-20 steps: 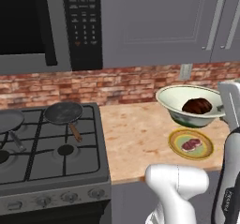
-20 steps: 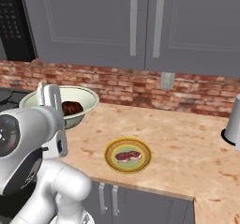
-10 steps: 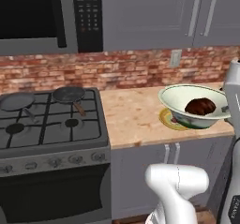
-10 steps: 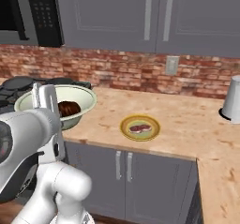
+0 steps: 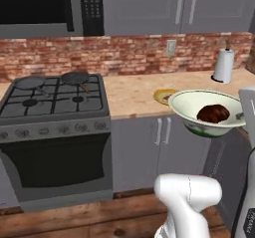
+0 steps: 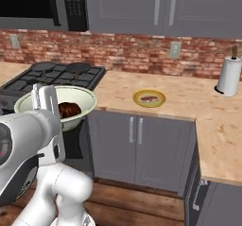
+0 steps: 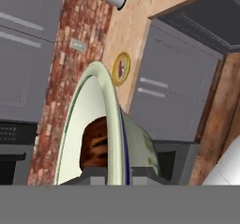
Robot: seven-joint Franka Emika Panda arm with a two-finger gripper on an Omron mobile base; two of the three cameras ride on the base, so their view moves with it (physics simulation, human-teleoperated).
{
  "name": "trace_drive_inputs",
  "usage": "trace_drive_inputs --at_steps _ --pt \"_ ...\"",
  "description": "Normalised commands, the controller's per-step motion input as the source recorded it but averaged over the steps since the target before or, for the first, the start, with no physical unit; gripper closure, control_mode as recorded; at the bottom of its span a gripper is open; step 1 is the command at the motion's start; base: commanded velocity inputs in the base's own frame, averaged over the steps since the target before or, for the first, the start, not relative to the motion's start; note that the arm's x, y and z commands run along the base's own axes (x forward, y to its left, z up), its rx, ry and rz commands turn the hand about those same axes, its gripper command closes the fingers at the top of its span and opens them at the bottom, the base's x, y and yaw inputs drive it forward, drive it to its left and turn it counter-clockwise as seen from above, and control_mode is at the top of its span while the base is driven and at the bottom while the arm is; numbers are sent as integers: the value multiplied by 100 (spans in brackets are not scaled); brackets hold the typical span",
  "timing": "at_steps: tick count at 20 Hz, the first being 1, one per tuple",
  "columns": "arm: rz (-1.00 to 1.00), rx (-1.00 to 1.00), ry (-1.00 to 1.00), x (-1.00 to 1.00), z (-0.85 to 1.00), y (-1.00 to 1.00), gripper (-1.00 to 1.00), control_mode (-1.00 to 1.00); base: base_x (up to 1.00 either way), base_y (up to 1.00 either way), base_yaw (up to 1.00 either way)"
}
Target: Place one of the steaks on the plate and the other in the bowl. Then place the bowl in the fridge.
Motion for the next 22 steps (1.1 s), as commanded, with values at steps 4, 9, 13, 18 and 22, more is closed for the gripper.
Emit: trace_drive_inputs --at_steps 4,9,13,18,22 --pt "0 0 0 0 0 0 100 100 -100 62 0" --pt "0 0 0 0 0 0 100 100 -100 99 0" --pt "0 0 0 0 0 0 100 100 -100 100 15" --pt "0 0 0 0 0 0 100 100 -100 100 31" --pt "0 0 0 0 0 0 100 100 -94 100 41"
